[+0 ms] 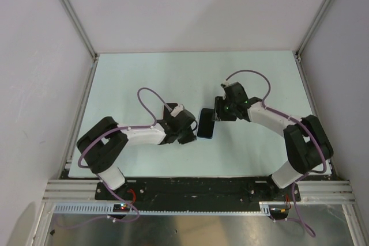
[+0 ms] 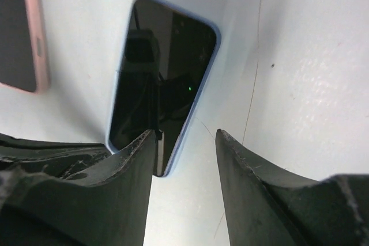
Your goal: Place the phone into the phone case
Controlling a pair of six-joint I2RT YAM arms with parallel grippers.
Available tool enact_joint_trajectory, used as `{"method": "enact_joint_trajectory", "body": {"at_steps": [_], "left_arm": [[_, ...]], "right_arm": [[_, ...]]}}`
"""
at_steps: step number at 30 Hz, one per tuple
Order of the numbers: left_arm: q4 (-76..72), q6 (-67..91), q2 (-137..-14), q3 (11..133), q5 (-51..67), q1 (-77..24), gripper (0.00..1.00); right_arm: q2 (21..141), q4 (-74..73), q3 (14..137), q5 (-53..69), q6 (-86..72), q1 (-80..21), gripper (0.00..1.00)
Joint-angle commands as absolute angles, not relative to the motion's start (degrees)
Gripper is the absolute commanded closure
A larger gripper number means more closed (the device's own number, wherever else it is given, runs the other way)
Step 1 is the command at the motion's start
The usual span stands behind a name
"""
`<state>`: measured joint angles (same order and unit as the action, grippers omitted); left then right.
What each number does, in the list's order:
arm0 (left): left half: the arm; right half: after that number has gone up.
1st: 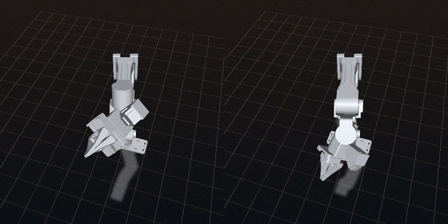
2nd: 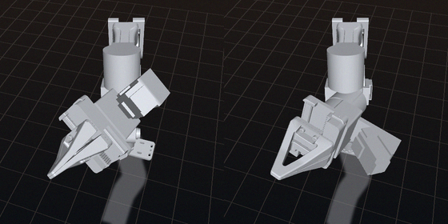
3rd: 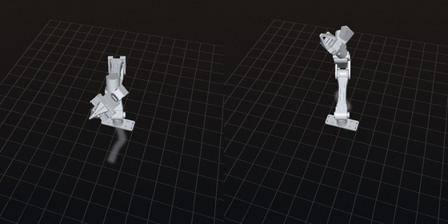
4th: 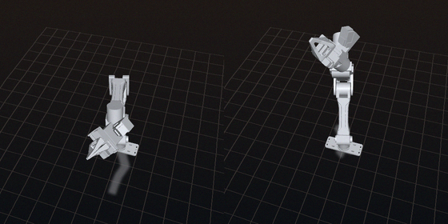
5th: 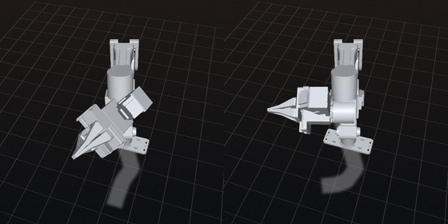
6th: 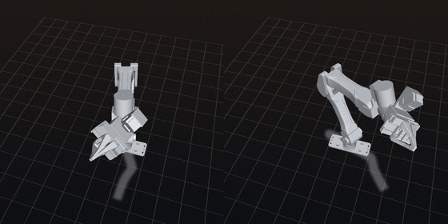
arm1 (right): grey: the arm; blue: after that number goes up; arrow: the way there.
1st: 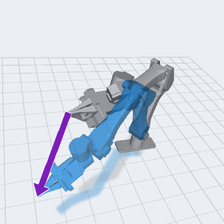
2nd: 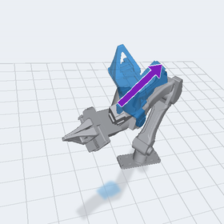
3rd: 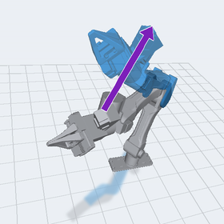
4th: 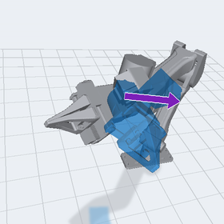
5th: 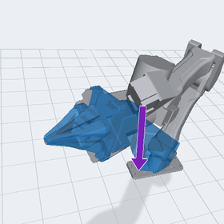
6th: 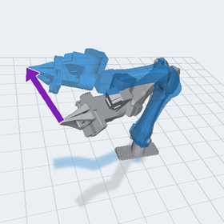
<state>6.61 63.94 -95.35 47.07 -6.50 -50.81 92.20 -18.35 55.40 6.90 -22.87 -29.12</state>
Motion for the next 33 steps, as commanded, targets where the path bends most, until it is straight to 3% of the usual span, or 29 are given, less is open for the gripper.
{"method": "enact_joint_trajectory", "body": {"at_steps": [1, 14, 33], "left_arm": [[8.9, 61.5, -92.4, 44.7, -10.3, -49.1, 0.84], [9.0, 60.9, -92.0, 45.7, -7.7, -51.5, 0.85], [9.0, 63.1, -95.2, 48.1, -8.9, -52.9, 0.84]], "right_arm": [[88.4, -11.4, 57.5, 4.2, -25.9, -25.9, 0.49], [108.2, -6.1, 71.5, 6.2, -25.4, -23.6, 0.60], [110.2, -10.8, 68.4, 8.4, -24.9, -26.2, 0.67]]}}
